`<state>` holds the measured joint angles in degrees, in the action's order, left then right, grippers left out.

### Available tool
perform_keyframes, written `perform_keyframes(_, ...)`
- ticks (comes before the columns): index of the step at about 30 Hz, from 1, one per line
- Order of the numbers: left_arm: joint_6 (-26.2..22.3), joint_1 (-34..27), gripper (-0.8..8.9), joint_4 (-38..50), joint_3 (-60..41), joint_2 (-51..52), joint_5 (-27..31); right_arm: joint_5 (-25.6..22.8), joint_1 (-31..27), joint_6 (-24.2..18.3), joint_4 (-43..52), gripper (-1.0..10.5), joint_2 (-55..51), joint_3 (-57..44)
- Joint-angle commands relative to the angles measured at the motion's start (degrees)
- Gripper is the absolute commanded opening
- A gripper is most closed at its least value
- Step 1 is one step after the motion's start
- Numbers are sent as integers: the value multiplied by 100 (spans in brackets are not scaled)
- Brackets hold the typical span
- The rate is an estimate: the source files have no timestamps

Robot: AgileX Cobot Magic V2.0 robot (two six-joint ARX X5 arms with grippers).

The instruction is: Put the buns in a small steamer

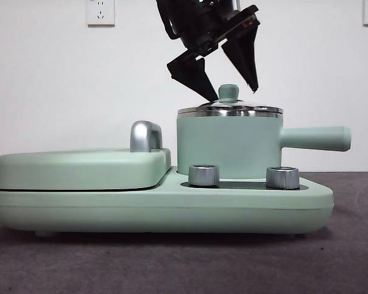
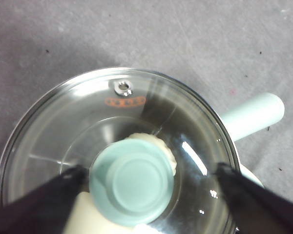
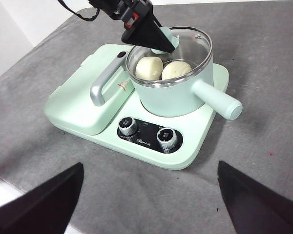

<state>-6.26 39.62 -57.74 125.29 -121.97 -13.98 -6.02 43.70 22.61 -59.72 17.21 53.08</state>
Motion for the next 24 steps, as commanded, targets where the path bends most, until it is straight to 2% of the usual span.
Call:
perform_keyframes(1,155,2,501,-205,109,-28,-17,-13,42,57,59,436,-9,37)
perform_keyframes(9,232,-13,501,-1478,107,1005,-17,-26,42,55,57,436,-9,37)
perform_keyframes(15,289,-11,501,-1941,-81,2107,-17,-2,42,48,59,436,-9,37)
perform_keyframes(20,249,-11,501,-2024,-1189,3442,-17,33,42,-114,59,436,-9,37)
perform_keyframes(24,269,-13,500,-1853,-2588,4717,-17,271,44,-240,87,436,-7,37)
